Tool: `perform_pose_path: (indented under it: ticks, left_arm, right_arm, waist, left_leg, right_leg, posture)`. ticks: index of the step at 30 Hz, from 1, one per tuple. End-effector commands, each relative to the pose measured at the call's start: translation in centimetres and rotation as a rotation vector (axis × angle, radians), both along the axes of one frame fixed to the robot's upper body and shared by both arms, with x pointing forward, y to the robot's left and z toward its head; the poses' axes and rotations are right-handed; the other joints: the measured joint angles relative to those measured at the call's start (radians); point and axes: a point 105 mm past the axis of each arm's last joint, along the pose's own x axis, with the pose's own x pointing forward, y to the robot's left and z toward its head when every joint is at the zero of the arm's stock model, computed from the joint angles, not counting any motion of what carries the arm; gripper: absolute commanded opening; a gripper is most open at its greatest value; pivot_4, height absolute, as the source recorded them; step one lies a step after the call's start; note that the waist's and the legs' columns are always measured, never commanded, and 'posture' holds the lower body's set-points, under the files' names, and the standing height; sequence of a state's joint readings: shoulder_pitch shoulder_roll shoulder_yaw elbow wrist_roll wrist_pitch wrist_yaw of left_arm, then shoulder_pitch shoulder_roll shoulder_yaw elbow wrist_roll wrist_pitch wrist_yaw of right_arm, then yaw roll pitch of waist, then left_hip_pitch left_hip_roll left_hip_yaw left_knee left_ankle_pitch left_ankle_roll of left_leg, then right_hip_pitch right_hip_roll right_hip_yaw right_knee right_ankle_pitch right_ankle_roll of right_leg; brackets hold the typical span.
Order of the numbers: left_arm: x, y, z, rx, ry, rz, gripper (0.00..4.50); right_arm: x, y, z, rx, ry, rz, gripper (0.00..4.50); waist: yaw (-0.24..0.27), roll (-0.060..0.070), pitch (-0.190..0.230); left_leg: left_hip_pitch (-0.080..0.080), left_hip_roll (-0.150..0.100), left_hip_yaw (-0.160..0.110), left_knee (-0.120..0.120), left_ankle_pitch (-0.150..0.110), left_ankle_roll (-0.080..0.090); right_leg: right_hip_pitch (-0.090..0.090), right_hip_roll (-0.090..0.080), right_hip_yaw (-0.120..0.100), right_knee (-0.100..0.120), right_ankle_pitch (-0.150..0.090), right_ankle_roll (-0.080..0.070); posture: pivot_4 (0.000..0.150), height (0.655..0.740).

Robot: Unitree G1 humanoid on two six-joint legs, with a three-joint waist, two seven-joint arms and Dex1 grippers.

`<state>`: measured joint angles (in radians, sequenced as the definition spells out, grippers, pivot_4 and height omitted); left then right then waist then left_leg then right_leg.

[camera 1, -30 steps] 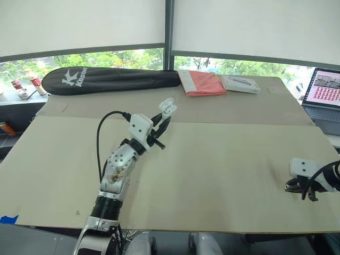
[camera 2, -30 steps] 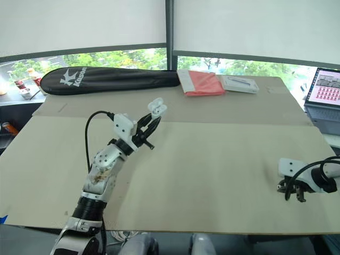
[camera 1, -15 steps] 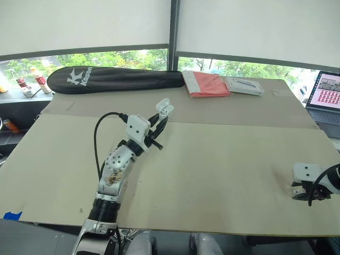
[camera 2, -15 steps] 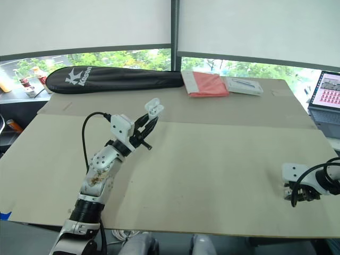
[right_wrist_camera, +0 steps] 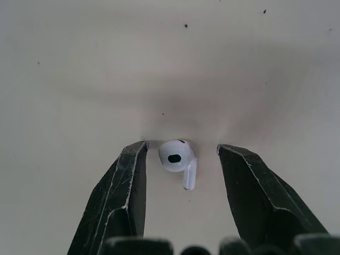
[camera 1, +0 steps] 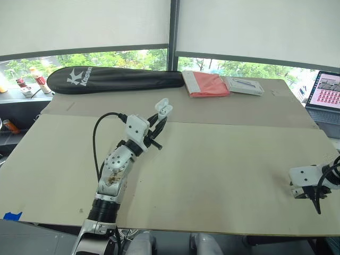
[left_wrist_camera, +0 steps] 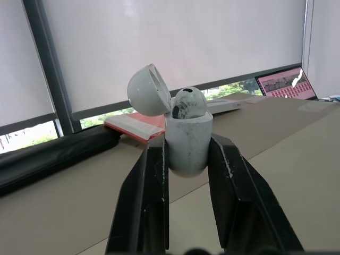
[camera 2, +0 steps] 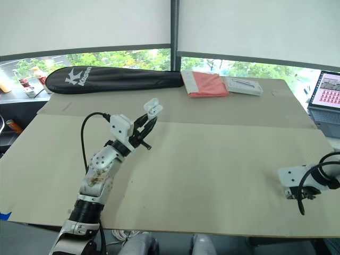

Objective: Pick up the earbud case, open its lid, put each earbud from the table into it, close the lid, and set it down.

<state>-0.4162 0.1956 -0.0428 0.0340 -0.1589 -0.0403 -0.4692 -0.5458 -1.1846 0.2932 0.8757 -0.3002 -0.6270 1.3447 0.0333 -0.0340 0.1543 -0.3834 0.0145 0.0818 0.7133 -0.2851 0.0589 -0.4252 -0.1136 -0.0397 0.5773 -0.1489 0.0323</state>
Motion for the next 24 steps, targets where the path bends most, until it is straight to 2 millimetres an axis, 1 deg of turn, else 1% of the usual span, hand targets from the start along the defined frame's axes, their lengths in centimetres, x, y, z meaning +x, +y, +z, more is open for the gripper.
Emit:
perform_pose_path:
  ticks: [1,4,8,14,18,24]
  left_arm:
    - [-0.4,-0.1,1.5,-0.009,-0.055,0.0,0.54]
    - [-0.4,-0.2,1.5,-0.01,-0.056,0.002,0.54]
    - [-0.3,0.0,1.4,-0.009,-0.054,0.007,0.54]
    - [-0.2,0.0,1.4,-0.007,-0.054,0.008,0.54]
    - [-0.2,0.0,1.4,-0.009,-0.054,0.01,0.54]
    - [-0.2,0.0,1.4,-0.01,-0.053,0.012,0.54]
  right_arm:
    - [-0.1,-0.2,-0.7,-0.005,0.013,-0.003,2.36]
    - [0.2,0.5,-0.8,0.021,0.008,0.01,2.36]
    - [0.6,1.6,-0.7,0.021,-0.016,0.126,2.36]
    - [0.6,2.6,-0.7,0.002,-0.016,0.255,2.36]
    - [0.7,2.4,-0.8,-0.009,-0.01,0.245,2.36]
    - [0.9,1.5,-0.8,-0.06,-0.012,0.223,2.36]
  waist:
    - [-0.001,0.0,0.0]
    - [-0.008,-0.001,0.0]
    - [-0.021,-0.002,0.0]
    - [-0.024,-0.002,0.0]
    - [-0.025,-0.002,0.0]
    - [-0.025,-0.002,0.0]
  left_leg:
    - [0.0,0.0,0.0,0.0,0.0,0.0]
    - [0.001,0.0,0.0,0.0,0.0,0.0]
    - [0.001,0.0,0.0,0.0,0.0,0.0]
    - [0.003,0.001,0.0,-0.002,0.0,0.0]
    - [0.003,0.002,0.0,-0.002,0.0,-0.001]
    - [0.003,0.001,0.0,-0.002,0.0,-0.001]
  right_leg:
    - [0.0,0.0,0.0,0.0,0.0,0.0]
    - [0.001,0.0,0.0,0.0,0.0,0.0]
    - [0.001,0.0,0.0,0.0,0.0,0.0]
    - [0.001,0.0,0.0,0.0,0.0,0.0]
    - [0.001,0.001,0.0,0.0,0.0,0.0]
    - [0.001,0.0,0.0,0.0,0.0,-0.001]
  posture:
    - [0.15,0.74]
    - [0.15,0.74]
    - [0.15,0.74]
    - [0.15,0.74]
    - [0.15,0.74]
    - [0.15,0.74]
